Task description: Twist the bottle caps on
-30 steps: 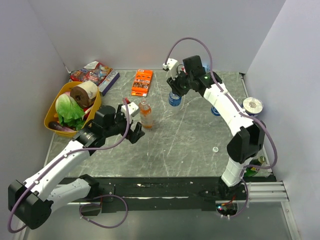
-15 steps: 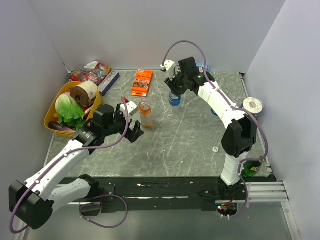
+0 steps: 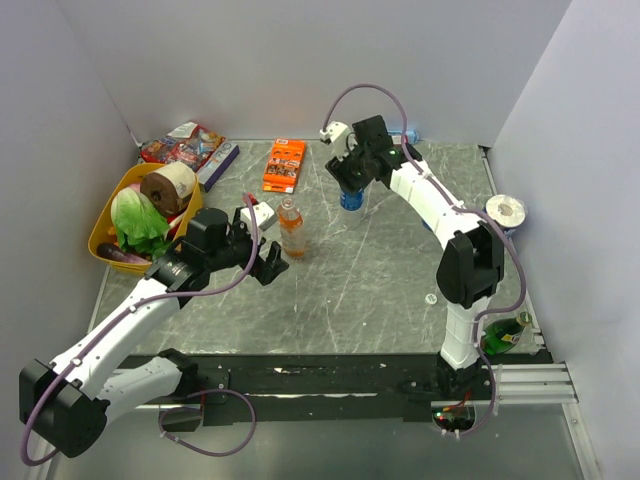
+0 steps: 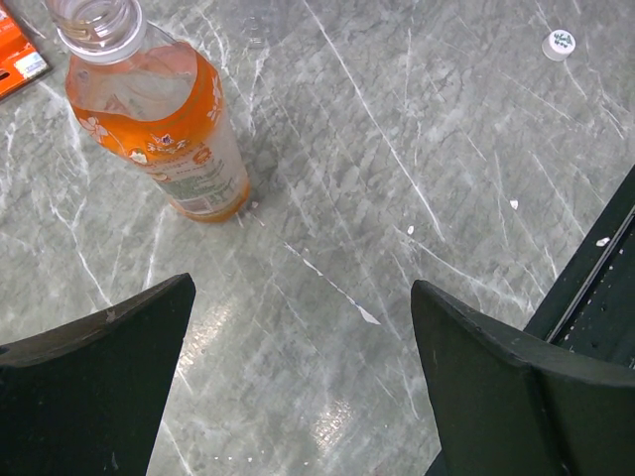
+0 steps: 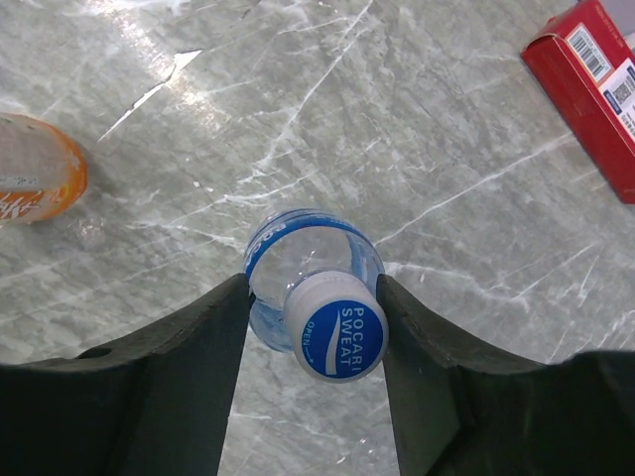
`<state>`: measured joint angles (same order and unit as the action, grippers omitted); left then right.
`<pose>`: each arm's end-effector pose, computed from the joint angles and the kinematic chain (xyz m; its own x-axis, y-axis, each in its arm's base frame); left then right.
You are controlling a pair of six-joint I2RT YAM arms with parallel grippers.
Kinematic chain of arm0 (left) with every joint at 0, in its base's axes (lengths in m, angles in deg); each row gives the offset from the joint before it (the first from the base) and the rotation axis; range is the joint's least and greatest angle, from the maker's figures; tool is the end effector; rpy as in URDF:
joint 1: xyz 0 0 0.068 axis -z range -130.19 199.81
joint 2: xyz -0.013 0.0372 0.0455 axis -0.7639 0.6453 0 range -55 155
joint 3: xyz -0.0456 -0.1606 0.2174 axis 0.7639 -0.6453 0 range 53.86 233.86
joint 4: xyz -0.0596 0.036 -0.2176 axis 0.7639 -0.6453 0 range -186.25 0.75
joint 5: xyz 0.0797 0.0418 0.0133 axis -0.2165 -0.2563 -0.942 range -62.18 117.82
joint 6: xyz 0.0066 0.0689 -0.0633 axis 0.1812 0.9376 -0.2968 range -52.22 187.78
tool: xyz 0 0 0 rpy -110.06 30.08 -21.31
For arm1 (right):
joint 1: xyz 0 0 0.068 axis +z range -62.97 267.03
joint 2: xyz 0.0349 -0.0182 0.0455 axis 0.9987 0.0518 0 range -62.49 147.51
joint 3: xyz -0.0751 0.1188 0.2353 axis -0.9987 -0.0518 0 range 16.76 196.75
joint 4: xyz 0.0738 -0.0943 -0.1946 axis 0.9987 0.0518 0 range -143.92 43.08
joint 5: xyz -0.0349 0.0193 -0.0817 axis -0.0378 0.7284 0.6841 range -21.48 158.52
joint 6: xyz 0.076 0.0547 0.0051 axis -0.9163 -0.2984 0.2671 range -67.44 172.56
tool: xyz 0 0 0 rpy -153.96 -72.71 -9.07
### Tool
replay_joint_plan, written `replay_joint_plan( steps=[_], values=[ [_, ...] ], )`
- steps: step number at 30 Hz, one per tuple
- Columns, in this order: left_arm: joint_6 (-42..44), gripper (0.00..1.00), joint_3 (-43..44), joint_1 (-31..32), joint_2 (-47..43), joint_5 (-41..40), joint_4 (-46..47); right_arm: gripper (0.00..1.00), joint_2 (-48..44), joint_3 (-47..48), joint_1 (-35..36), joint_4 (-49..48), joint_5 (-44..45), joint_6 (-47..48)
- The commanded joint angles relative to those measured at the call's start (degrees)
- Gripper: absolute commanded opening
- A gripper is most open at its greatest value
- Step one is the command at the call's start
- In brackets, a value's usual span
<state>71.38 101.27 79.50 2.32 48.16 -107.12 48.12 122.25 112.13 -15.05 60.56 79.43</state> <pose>0.1845 -0.1391 0.2884 -0.3581 0.2720 -0.8932 0.7556 0.6464 -0.1061 0.3943 0.1977 0.2933 -0.3304 -0.6491 -0.6852 -0.7396 0.6291 -0.2394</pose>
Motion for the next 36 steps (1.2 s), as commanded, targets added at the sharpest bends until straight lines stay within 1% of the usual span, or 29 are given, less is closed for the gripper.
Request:
replay_joint_plan(
  steps=[1,4,5,8,10,12,14,18,21,22,23,25,28,31,36],
  values=[
    [-0.2,0.96,1.2,-0.3,0.2,1.9,2.0,0.62,0.6,3.9,-1.0,-1.4,0.6,-1.6],
    [0.2,0.96,1.2,-0.5,0.2,2.2,2.0,0.68,0.8,4.5,-1.5,-1.4,0.4,-1.6],
    [0.3,0.96,1.1,-0.5,0.2,1.2,2.0,0.73,0.9,4.7,-1.5,-1.5,0.4,-1.7],
    [1.4,0.96,0.6,-0.6,-0.1,-0.2,2.7,0.79,1.1,5.6,-1.9,-1.5,0.1,-1.9],
    [1.7,0.96,0.7,-0.5,0.0,-1.4,2.6,0.80,0.8,6.3,-2.2,-1.6,-0.5,-2.3],
    [2.1,0.96,0.7,-0.6,0.1,-0.7,2.2,0.82,0.4,8.1,-2.2,-0.9,-0.6,-2.6],
    [2.6,0.96,1.1,-0.6,-0.2,-0.6,1.6,0.85,-0.4,11.3,-2.1,0.6,-0.9,-3.7],
    [4.0,0.96,1.9,-1.0,-2.6,-2.0,-2.8,0.90,-6.4,11.9,-0.7,0.1,-4.9,-3.9],
    [3.2,0.96,2.4,-3.9,-5.4,-3.7,-4.3,0.91,-8.9,10.0,1.2,0.7,-13.5,-4.4],
    [1.3,0.96,2.4,-5.2,-6.2,-4.3,-4.1,0.91,-9.2,9.3,1.6,0.9,-19.1,-4.8],
    [0.5,0.96,2.2,-8.2,-7.0,-5.4,-4.0,0.99,-9.5,7.5,2.3,0.8,-21.2,-4.8],
    [-1.5,0.96,2.5,-12.4,-8.8,-6.2,-4.5,1.00,-9.8,5.6,4.8,0.2,-25.5,-4.4],
    [-3.2,0.96,2.8,-16.1,-9.9,-6.3,-6.4,1.00,-8.9,3.8,8.2,-1.6,-27.4,-3.7],
    [-3.2,0.96,1.9,-17.0,-11.8,-5.0,-7.3,1.00,-6.3,4.6,10.9,-1.9,-27.9,-3.5],
    [-2.5,0.96,1.6,-17.1,-13.5,-3.3,-8.9,1.00,-1.5,7.4,12.4,-3.2,-25.5,-4.3]
  ],
)
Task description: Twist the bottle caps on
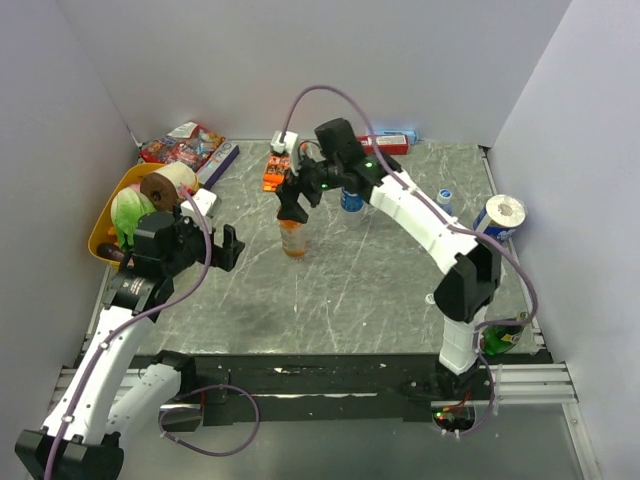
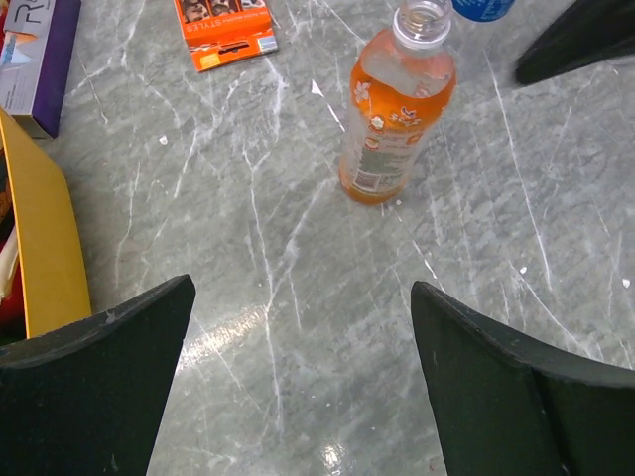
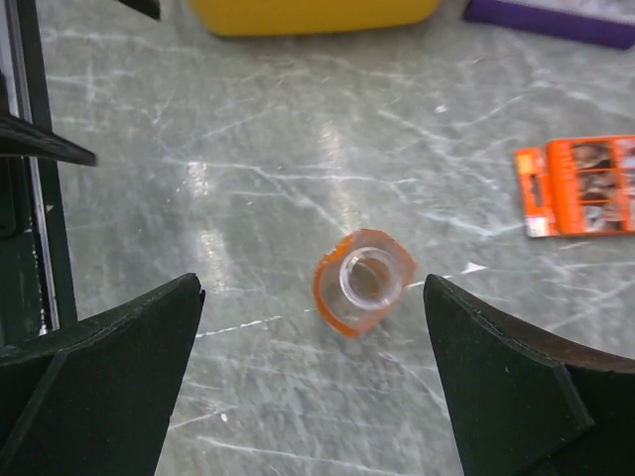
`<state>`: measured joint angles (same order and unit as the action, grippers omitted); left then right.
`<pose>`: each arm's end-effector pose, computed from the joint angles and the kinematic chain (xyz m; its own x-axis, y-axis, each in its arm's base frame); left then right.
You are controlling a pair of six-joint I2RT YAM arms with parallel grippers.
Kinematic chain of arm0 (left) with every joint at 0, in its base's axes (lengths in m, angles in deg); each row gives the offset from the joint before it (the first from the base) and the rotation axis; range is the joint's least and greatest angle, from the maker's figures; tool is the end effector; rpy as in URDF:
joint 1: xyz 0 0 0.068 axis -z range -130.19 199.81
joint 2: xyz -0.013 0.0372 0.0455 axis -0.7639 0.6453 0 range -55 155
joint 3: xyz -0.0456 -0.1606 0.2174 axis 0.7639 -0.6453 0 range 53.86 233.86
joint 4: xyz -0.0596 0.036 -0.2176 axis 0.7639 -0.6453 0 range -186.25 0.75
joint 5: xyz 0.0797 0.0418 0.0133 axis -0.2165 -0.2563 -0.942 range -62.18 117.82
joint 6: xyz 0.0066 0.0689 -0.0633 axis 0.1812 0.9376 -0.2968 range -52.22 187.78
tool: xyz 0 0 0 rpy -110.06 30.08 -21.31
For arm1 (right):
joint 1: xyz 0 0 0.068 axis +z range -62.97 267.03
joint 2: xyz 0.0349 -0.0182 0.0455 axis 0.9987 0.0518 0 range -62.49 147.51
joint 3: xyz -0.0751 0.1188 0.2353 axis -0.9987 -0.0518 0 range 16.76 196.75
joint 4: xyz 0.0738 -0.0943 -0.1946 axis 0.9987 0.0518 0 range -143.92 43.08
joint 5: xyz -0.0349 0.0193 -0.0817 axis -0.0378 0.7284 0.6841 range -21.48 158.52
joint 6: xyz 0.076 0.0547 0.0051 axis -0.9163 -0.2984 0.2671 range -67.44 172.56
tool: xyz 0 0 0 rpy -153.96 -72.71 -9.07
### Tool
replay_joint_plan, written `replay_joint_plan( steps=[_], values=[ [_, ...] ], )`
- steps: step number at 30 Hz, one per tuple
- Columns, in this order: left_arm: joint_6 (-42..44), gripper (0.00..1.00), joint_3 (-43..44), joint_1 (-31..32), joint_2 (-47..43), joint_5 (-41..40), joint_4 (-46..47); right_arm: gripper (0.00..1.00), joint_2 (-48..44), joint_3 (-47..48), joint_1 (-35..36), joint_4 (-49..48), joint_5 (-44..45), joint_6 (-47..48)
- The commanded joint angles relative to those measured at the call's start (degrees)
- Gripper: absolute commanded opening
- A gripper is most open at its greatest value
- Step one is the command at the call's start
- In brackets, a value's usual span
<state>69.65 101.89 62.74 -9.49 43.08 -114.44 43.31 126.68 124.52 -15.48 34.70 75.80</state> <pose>0.1747 -0.0630 0.3119 -0.3606 0.1152 -0.9256 0.4647 0.8826 -0.0712 0.3014 0.2906 0.3623 -0.0675 -0.4651 -0.8827 -0.9763 0.2131 -0.0376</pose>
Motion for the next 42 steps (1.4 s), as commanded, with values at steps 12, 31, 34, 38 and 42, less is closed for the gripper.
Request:
replay_joint_plan(
  steps=[12,31,34,38,42],
  values=[
    [-0.9,0.96,0.3,-0.4,-0.8,4.2,0.8,0.74,7.9,4.9,0.4,-2.8,3.9,0.0],
    [5.6,0.96,-11.7,3.0,8.6,27.4,34.3,0.11,0.3,19.9,0.8,12.8,-1.6,-2.4],
    [4.5,0.96,-12.5,5.9,10.7,26.3,39.9,0.10,-0.5,21.0,0.8,14.7,-3.2,-5.0],
    [2.6,0.96,-13.0,9.0,14.7,21.7,45.3,0.09,-1.8,21.1,0.7,16.1,-7.0,-7.7],
    [0.9,0.96,-13.2,10.8,17.6,20.6,50.7,0.08,-3.4,19.3,1.0,15.5,-10.6,-10.0]
  ],
)
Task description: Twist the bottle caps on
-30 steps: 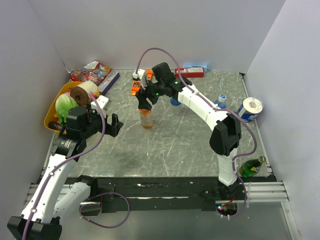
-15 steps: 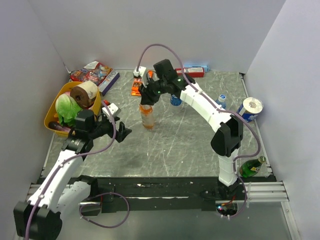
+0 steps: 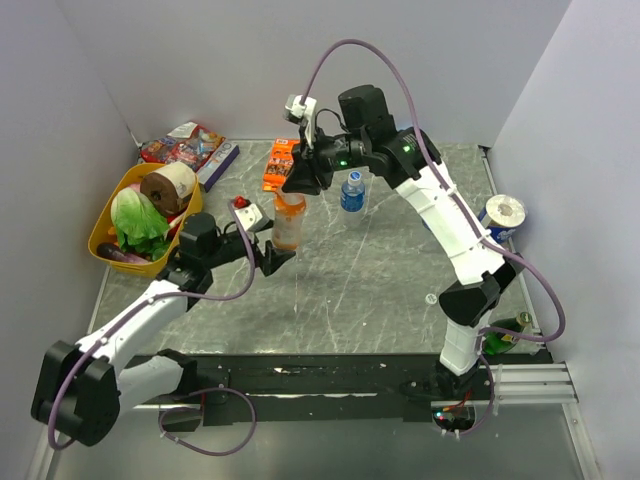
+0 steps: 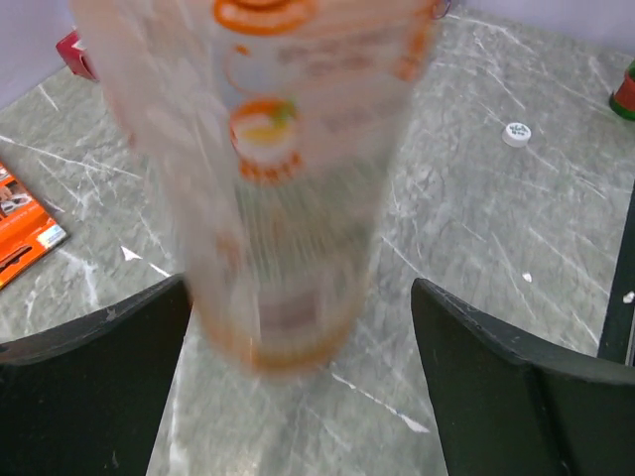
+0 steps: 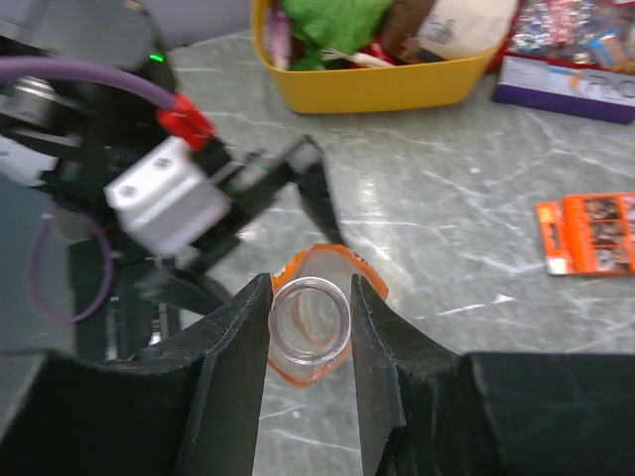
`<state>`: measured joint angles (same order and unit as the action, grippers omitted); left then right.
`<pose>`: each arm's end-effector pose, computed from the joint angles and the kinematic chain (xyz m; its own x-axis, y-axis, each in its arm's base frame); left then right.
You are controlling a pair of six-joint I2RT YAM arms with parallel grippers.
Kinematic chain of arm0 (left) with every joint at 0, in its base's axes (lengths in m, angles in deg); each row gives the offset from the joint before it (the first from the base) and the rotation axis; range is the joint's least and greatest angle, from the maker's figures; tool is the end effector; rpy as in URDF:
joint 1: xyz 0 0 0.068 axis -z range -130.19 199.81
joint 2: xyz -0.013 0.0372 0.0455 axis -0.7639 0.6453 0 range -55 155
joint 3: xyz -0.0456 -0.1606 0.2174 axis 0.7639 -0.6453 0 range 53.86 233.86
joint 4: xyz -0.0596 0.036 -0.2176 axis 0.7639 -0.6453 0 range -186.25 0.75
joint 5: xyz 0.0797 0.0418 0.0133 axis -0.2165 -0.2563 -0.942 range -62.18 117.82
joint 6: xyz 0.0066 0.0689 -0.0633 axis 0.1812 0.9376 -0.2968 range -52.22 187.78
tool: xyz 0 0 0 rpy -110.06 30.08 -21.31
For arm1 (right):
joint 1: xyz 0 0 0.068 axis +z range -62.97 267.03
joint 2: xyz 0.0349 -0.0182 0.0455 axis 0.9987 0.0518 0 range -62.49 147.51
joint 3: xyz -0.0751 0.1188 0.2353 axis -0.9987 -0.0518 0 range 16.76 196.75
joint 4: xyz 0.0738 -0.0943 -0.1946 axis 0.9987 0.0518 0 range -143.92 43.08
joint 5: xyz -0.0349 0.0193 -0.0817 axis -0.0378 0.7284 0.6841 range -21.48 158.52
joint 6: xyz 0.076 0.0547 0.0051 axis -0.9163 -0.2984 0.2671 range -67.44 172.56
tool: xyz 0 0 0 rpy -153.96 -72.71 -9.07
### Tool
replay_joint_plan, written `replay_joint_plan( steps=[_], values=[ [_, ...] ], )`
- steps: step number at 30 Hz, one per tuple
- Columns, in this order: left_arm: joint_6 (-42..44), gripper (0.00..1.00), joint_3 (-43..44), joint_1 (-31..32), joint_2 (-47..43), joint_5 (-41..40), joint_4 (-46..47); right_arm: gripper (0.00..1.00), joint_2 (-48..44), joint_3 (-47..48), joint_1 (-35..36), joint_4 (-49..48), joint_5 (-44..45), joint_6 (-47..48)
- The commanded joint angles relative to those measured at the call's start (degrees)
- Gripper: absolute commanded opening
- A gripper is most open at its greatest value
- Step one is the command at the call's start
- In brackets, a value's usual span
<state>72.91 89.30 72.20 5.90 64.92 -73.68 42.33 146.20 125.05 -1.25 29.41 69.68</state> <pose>0.2074 -0.1407 0.2852 -0.0818 0.1109 -0.9905 0.8641 0.5031 -0.0150 0.2638 0.2740 0.4461 -0.0841 -0.3559 -0.9307 -0.9850 0.1711 0.0236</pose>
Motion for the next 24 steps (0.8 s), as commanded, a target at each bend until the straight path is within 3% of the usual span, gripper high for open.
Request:
replay_joint_plan(
  steps=[1,10,17,24],
  values=[
    [-2.4,0.96,-0.5,1.7,2.9,-1.1,10.4,0.08,-2.8,-0.9,0.6,1.4,-5.7,-3.8],
    [-3.2,0.99,0.8,6.3,5.6,2.4,12.7,0.08,-4.7,-2.8,0.9,1.5,-5.4,-3.2],
    [-2.8,0.93,-0.2,6.6,3.6,2.1,9.5,0.08,-5.6,-3.1,0.9,1.7,-4.0,-2.4],
    [-4.6,0.73,-0.5,6.6,3.2,1.4,9.7,0.14,-6.6,-4.7,1.0,2.1,-3.6,-2.4]
  ],
)
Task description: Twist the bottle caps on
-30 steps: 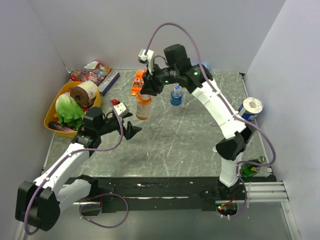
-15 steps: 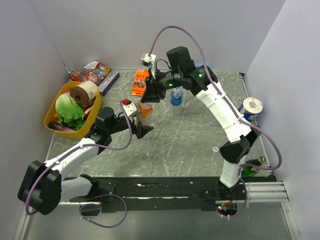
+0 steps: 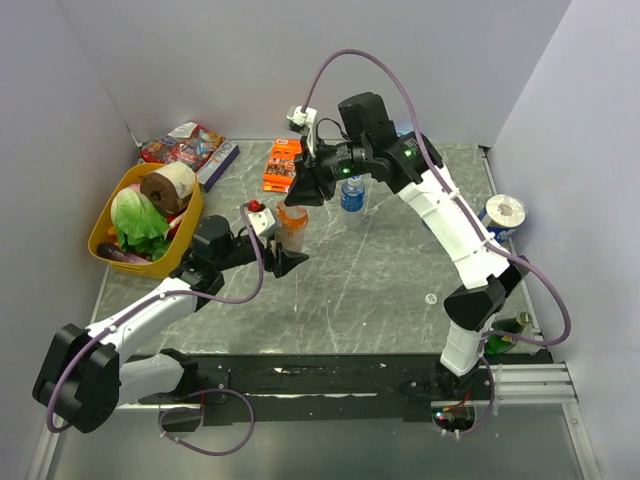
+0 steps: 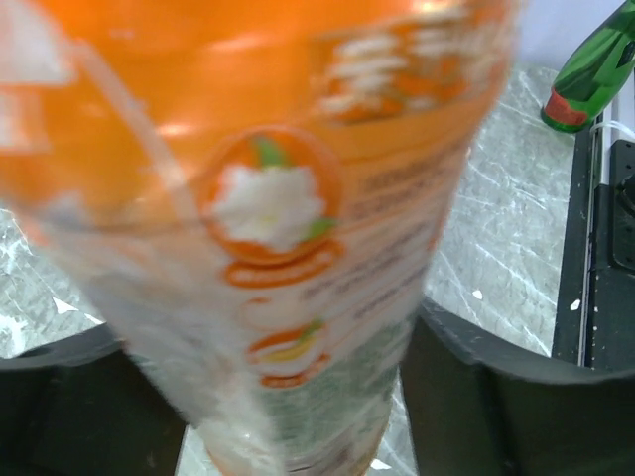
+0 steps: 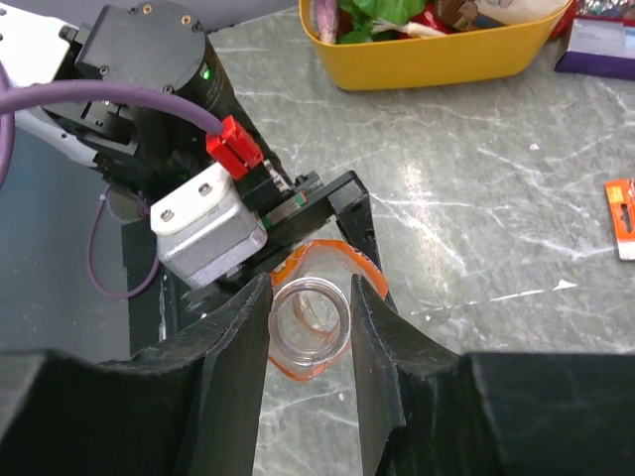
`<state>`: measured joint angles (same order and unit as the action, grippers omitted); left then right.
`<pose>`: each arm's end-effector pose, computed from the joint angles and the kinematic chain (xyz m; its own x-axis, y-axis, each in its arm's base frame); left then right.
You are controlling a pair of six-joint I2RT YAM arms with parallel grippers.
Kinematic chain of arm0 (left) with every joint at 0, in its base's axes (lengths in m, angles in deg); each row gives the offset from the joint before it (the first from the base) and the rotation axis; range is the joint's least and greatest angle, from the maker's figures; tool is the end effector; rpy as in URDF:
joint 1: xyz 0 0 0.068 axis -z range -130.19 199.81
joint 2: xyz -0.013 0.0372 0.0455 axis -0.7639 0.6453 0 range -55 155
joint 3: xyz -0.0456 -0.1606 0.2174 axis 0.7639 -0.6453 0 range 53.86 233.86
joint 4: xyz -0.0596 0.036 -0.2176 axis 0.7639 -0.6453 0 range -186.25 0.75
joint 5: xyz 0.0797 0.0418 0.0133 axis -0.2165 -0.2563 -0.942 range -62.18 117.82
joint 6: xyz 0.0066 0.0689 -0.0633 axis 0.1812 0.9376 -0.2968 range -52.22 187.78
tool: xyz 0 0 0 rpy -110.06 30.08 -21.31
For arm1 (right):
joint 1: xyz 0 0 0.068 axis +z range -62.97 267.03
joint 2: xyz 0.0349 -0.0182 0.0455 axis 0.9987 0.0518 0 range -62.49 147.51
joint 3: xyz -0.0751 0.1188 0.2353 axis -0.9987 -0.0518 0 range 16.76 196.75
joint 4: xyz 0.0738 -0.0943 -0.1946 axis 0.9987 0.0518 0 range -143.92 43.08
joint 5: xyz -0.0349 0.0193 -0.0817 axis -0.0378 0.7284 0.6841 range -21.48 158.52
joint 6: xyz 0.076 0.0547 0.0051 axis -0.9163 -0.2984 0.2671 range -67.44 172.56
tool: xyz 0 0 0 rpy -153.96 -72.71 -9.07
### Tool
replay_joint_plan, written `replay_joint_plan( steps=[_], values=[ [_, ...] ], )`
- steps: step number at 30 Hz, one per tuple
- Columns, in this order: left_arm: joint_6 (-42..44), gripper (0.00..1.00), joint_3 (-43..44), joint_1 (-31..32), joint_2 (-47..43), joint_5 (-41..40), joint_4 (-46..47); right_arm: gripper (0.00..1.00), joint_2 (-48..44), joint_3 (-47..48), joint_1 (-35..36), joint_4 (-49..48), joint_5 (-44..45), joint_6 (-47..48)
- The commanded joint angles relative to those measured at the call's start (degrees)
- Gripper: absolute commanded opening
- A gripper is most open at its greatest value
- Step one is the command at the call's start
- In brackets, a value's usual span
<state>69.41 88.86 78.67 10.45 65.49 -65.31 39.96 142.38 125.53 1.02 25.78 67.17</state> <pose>0.2035 -0.1713 0.2844 -0.0731 0.0661 -0.9951 0.9163 0.3984 -0.0409 0.2475 0.2703 0.4385 -0.1694 -0.3716 -0.9128 -0.9833 0.1258 0.1312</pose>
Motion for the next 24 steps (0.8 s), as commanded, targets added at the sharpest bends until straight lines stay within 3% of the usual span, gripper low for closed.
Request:
replay_joint_plan(
  steps=[1,2,5,8,11,14,16,18,20,24],
  values=[
    [-1.0,0.69,-0.1,0.1,-1.2,1.1,1.5,0.20,-4.4,-1.1,0.4,-0.1,0.2,0.2],
    [-0.8,0.68,-0.1,0.2,-1.2,1.4,1.5,0.42,-4.4,-1.2,0.5,0.2,1.0,0.2],
    [0.4,0.64,0.1,0.1,-1.4,1.9,0.1,0.63,-5.2,3.8,-0.6,5.9,6.2,4.8],
    [2.0,0.56,-0.7,0.1,-2.4,2.5,-1.5,0.66,-9.5,5.3,-5.5,11.7,7.9,13.8],
    [1.8,0.55,-2.6,0.3,-4.0,2.8,-0.9,0.62,-18.5,-6.8,-9.4,16.8,9.2,29.8],
    [3.0,0.53,-3.1,0.6,-5.2,2.9,-1.7,0.60,-30.6,-35.2,-12.8,16.5,12.8,47.5],
    [4.6,0.49,-2.8,0.7,-5.6,3.2,-3.1,0.59,-37.9,-45.8,-14.8,15.9,16.3,60.2],
    [6.0,0.47,-2.7,0.9,-5.5,3.4,-4.1,0.58,-42.0,-57.7,-18.1,13.7,18.3,66.5],
    [6.8,0.47,-2.4,0.9,-5.3,3.6,-5.1,0.57,-42.4,-64.8,-20.6,11.9,19.4,72.8],
    [7.2,0.51,-2.1,0.9,-5.5,3.3,-6.5,0.55,-36.5,-68.5,-26.2,8.7,19.9,77.0]
  ],
)
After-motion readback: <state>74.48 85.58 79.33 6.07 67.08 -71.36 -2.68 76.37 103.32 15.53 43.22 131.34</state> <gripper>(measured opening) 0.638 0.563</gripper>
